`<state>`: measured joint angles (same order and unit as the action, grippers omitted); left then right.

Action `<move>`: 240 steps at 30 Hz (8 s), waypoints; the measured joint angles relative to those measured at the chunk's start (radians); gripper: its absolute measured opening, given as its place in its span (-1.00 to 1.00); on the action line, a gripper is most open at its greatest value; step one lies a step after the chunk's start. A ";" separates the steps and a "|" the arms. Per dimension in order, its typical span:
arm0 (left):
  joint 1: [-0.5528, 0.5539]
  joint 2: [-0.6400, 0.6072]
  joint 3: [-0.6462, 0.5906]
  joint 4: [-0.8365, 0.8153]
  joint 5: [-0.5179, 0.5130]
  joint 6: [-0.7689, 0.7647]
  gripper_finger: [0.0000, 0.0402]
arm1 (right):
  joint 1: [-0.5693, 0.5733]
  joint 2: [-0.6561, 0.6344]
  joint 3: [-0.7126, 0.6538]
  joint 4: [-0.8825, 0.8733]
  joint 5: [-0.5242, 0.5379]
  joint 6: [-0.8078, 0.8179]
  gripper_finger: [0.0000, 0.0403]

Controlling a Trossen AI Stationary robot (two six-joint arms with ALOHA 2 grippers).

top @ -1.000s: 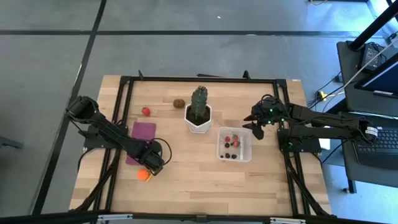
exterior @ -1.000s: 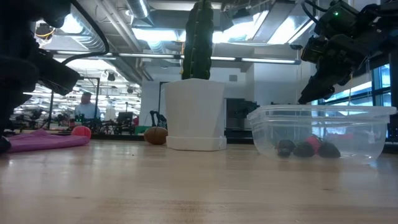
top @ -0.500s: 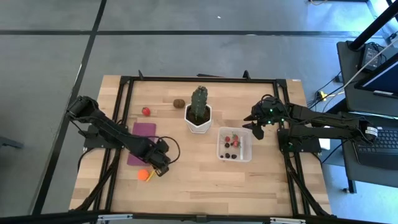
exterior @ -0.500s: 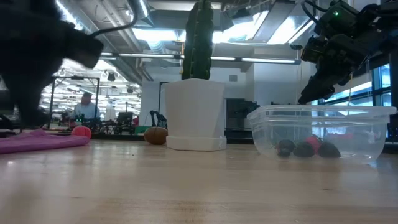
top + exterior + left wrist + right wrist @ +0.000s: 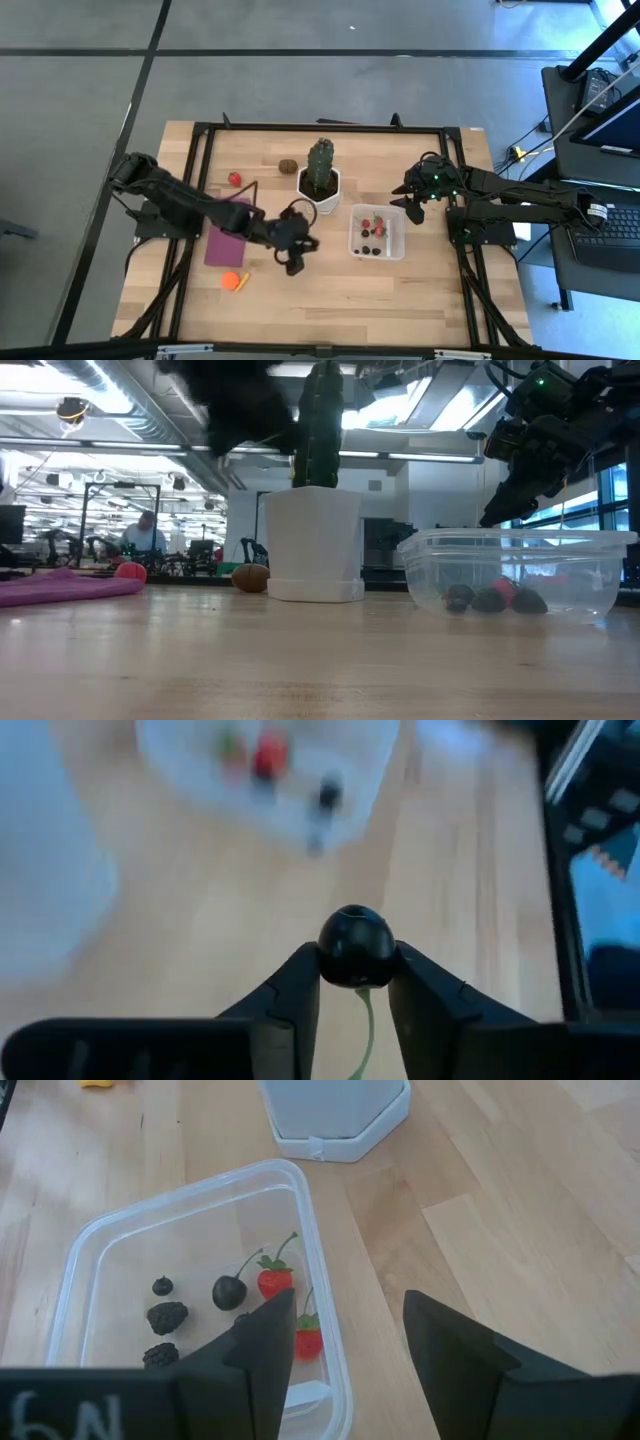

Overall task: Pick and placing Produce into tupperware
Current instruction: Put the black cherry into the transparent bin, then put the corn into the transparent bin

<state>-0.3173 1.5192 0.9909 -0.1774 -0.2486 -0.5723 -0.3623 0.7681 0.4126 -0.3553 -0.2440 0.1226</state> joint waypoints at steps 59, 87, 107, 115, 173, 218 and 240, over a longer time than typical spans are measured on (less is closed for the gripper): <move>0.098 0.355 0.310 -0.001 -0.021 0.475 -0.30 | 0.000 0.000 -0.025 0.013 0.000 0.005 -0.07; -0.036 0.251 0.308 -0.321 0.001 0.312 0.45 | 0.000 0.000 -0.026 0.014 0.000 0.003 -0.06; -0.205 0.252 0.307 -0.932 0.268 -0.623 0.43 | 0.000 0.000 -0.026 0.097 0.000 0.003 -0.07; -0.269 0.253 0.266 -0.933 0.267 -0.889 0.34 | 0.000 0.000 -0.026 0.130 0.000 0.000 -0.07; -0.230 0.254 0.049 -0.686 0.372 -0.885 -0.37 | 0.000 0.000 -0.026 0.127 -0.001 0.000 -0.07; -0.230 0.269 0.040 -0.653 0.358 -0.857 -0.28 | 0.000 0.000 -0.025 0.125 -0.001 0.000 -0.07; -0.187 0.270 0.036 -0.637 0.362 -0.680 -0.95 | 0.000 0.000 -0.025 0.122 -0.001 0.000 -0.07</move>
<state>-0.5041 1.7895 1.0271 -0.8140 0.1139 -1.2522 -0.3626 0.7681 0.3874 -0.2337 -0.2447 0.1228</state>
